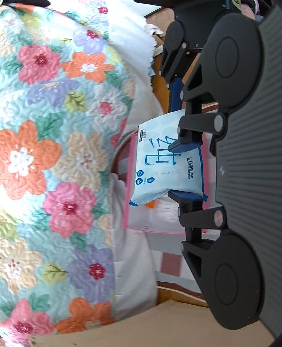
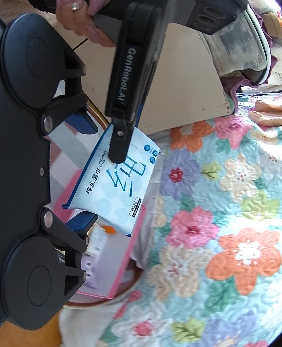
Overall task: Organize objects
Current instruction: 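Carry the wet-wipes pack over the pink box and lower it inside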
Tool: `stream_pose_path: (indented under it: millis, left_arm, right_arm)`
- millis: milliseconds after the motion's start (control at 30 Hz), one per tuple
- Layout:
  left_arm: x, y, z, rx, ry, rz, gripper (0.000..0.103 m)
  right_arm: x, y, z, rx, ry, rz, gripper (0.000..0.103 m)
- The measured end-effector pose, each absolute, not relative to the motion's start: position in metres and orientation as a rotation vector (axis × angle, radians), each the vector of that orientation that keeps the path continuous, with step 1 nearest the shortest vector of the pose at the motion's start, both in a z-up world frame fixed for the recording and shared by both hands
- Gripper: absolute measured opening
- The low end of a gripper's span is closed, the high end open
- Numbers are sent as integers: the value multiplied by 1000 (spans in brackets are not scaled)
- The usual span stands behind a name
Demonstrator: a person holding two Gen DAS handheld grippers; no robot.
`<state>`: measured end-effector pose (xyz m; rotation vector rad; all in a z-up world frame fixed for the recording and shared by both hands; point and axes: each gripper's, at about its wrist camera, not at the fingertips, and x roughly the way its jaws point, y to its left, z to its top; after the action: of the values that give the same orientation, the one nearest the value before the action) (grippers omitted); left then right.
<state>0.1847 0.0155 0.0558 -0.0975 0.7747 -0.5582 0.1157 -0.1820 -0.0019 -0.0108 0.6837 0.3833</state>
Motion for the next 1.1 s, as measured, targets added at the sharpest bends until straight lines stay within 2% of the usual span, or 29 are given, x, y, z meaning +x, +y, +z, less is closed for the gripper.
stream_pose_path:
  millis: [167,400,767,900,1100]
  left_arm:
    - [233,6,42,-124,803,-577,35]
    - [296,-22,-26,-145,908,-549,34]
    - [328,-35,-90,-81,1068,-515,33]
    - [325,-36,-89,-57,1034,-512,34]
    - [334,-41,-101,-38,1106,-476,34]
  right_arm:
    - [157,-196,-11,8,676,360,84]
    - [224,-234,-73,236,774,322,83]
    - [253,-258,-153,400,944,325,58]
    - [258,-262,-166,483,975,316,57]
    - [257,-258,-172,470,976,304,57]
